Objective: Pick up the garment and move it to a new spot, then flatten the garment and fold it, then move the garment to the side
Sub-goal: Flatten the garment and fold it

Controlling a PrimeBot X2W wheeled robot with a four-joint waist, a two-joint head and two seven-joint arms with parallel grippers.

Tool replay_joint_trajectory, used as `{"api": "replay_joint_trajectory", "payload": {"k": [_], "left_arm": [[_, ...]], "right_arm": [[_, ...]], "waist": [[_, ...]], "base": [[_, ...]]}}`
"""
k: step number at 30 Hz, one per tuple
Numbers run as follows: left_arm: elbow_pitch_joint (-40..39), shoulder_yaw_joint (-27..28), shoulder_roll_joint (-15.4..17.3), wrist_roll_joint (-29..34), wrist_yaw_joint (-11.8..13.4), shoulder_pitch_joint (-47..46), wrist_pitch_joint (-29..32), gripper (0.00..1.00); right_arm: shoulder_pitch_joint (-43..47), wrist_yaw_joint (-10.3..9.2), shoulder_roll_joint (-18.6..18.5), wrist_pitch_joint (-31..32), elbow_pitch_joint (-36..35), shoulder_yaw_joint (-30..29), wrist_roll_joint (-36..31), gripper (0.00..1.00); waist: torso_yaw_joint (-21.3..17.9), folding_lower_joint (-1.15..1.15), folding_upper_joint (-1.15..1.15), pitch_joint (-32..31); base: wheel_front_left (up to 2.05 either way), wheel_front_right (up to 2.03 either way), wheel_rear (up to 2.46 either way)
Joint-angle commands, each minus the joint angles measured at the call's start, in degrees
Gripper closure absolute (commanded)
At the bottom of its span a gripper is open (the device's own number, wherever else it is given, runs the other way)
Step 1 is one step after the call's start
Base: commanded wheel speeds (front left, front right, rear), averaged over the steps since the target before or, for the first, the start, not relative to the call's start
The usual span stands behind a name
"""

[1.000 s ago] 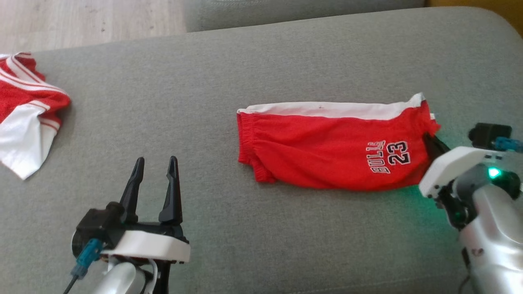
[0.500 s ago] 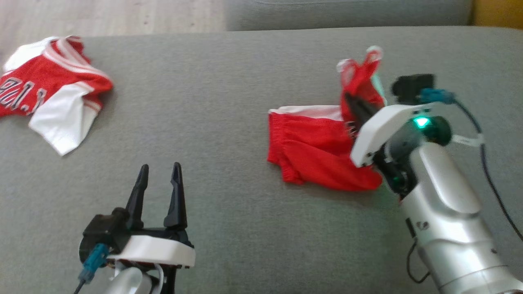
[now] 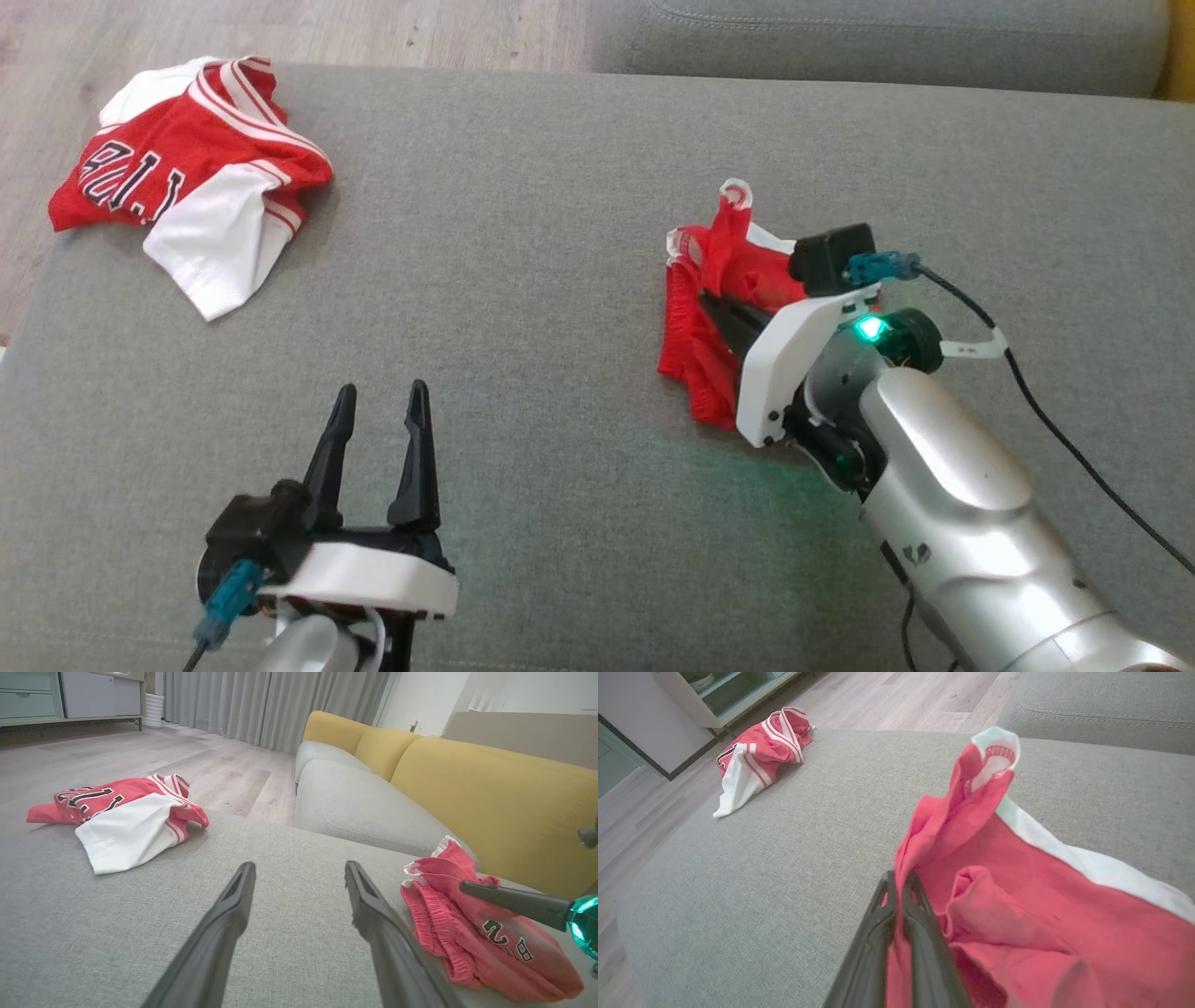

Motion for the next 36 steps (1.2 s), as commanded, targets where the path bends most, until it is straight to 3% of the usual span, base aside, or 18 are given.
{"api": "replay_joint_trajectory", "payload": {"k": [1,2,3,14,29,36], "left_arm": [[-1.46,2.31,0.35,0.31,-0.09,-1.31,-0.62,0.00],[-1.41,2.29,0.30,0.35,-0.12,-1.16,-0.63,0.00],[-1.35,2.26,0.25,0.38,-0.16,-1.05,-0.64,0.00],[-1.13,1.17,-0.52,0.70,-0.34,0.04,-0.67,0.00],[-1.73,-0.20,-1.20,1.04,-0.11,-0.05,-0.51,0.00],[-1.59,-0.13,-1.05,0.97,-0.14,-0.46,-0.50,0.00]], "right_arm": [[-1.40,0.22,1.20,-0.78,-1.53,1.13,0.53,0.61],[-1.34,0.22,1.20,-1.03,-1.41,1.71,0.78,0.24],[-1.26,0.22,1.20,-1.30,-1.37,2.29,1.01,0.00],[0.97,0.22,1.21,-5.67,-5.63,3.66,2.42,0.00],[2.64,0.22,-3.22,-7.78,-6.15,-11.30,-5.90,0.00],[2.86,0.22,-3.57,-7.72,-5.00,-14.17,-7.14,0.00]], "waist": [[-0.23,0.00,0.00,-0.18],[-0.42,0.00,0.00,-0.32],[-0.65,0.00,0.00,-0.47],[-3.88,0.00,0.00,-1.87],[-3.75,0.00,0.00,-0.89],[-3.02,0.00,0.00,-0.10]], "base": [[0.00,0.00,0.00],[0.00,0.00,0.00],[0.00,0.00,0.00],[0.00,0.00,0.00],[0.00,0.00,0.00],[0.00,0.00,0.00]]}}
